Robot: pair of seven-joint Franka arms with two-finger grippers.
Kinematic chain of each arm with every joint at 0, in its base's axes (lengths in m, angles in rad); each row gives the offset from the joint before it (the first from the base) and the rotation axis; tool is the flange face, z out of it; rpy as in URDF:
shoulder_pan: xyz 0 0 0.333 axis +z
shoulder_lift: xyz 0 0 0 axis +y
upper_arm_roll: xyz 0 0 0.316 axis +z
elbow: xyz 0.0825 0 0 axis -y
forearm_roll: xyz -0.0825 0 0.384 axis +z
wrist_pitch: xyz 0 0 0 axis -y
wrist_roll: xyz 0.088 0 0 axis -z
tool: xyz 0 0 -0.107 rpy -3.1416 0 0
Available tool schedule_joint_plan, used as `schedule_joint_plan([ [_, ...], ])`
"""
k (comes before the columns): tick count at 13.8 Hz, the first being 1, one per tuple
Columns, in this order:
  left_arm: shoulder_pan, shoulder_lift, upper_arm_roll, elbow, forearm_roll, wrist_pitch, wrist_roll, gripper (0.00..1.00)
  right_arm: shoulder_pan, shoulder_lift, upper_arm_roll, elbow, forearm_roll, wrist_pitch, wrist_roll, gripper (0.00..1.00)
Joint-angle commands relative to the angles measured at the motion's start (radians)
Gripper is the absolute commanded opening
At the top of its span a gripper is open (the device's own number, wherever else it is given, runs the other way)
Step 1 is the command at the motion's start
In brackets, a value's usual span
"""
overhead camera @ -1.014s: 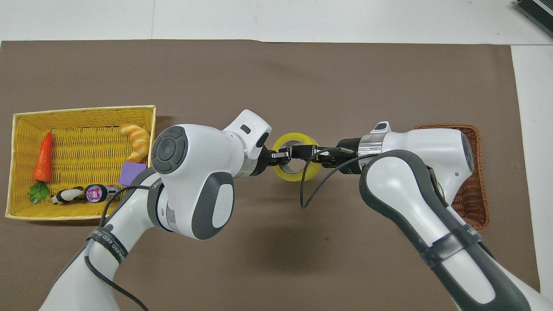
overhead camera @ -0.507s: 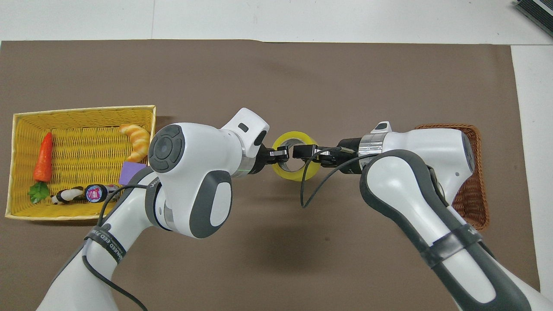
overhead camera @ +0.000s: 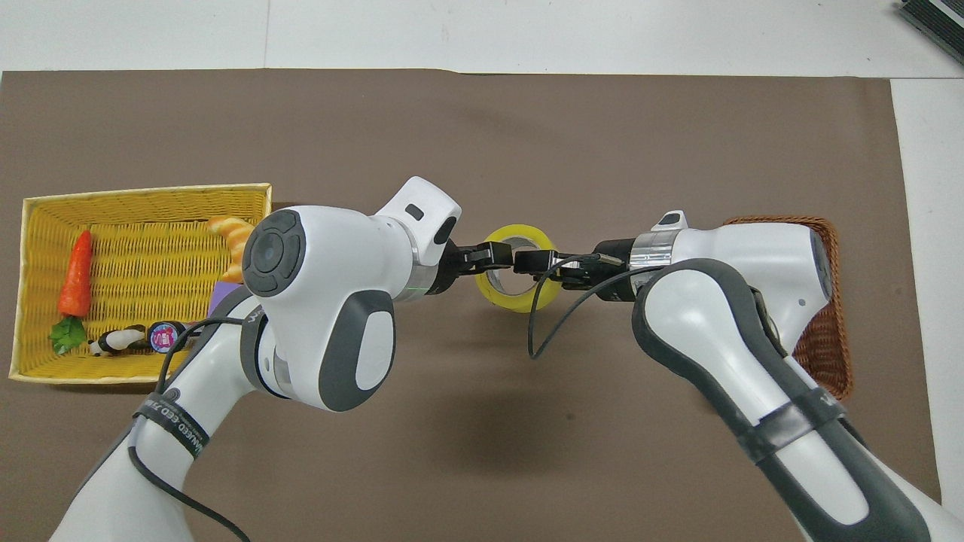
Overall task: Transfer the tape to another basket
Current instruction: 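Carry the tape with the right gripper over the wicker basket while the left gripper withdraws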
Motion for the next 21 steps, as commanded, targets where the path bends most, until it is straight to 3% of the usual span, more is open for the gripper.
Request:
schedule_joint_plan([
  [1,0.048,-0.080,0.005,-0.009,0.024,-0.087,0.011,1.00,-0.024,-0.020,-0.001,0.002,0.024,-0.004,-0.024,0.00],
  [7,0.194,-0.189,0.005,-0.004,0.363,-0.322,0.019,1.00,-0.051,-0.046,-0.005,0.014,-0.075,-0.009,-0.017,0.00],
  [11,0.303,-0.188,0.005,0.075,0.507,-0.385,0.109,1.00,-0.111,-0.063,-0.007,0.037,-0.230,-0.087,-0.009,0.00],
  [17,0.485,-0.192,0.008,0.346,0.555,-0.748,0.414,1.00,-0.292,-0.063,-0.005,0.074,-0.483,-0.319,-0.070,0.00],
  [21,0.544,-0.178,0.015,0.488,0.552,-0.925,0.484,1.00,-0.408,-0.068,-0.005,0.074,-0.610,-0.360,-0.079,0.00],
])
